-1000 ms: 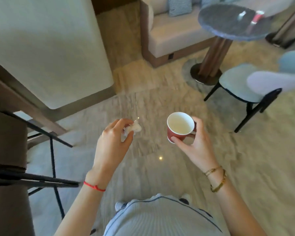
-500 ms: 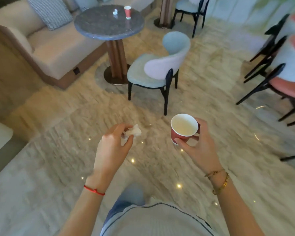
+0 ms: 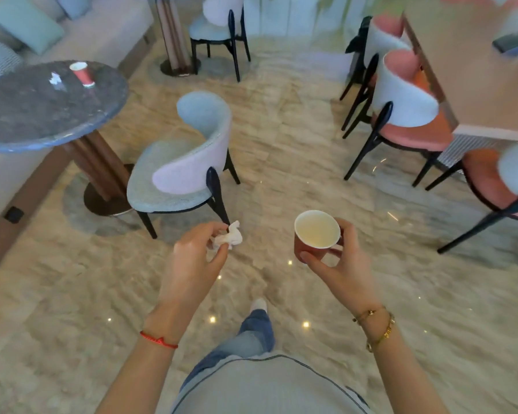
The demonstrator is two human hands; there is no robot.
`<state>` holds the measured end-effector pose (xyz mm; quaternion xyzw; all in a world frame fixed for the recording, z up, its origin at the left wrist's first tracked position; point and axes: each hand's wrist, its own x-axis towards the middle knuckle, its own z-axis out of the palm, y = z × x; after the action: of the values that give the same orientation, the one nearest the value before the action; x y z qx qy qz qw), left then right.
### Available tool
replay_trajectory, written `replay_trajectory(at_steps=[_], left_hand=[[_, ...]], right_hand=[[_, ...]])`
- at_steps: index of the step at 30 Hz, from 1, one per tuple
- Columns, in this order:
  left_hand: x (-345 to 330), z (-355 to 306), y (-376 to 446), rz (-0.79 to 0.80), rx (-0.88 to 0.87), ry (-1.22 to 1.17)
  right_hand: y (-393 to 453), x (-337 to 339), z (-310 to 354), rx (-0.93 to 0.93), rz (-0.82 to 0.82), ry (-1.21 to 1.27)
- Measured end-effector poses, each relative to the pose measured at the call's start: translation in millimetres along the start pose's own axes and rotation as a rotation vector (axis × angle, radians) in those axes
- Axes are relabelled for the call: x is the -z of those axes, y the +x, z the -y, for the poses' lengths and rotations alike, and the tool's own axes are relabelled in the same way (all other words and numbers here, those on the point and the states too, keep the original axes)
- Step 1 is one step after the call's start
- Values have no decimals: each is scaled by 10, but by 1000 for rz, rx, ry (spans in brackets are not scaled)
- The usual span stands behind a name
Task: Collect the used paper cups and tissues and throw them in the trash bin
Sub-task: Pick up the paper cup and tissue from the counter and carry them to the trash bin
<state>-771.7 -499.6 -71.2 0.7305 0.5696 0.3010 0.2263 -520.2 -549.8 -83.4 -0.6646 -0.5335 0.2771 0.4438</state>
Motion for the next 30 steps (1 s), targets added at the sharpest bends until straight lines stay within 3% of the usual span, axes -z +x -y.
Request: replay_trajectory(at_steps=[9, 17, 30], left_hand=[[-437, -126, 2218, 133, -112, -37], [-1122, -217, 3744, 207, -155, -55], [-2381, -873, 6691, 149, -133, -7]], right_hand=[[1932, 117, -29, -13, -167, 15], [3367, 271, -521, -107, -206, 6], [6579, 1066, -1184, -57, -175, -36]])
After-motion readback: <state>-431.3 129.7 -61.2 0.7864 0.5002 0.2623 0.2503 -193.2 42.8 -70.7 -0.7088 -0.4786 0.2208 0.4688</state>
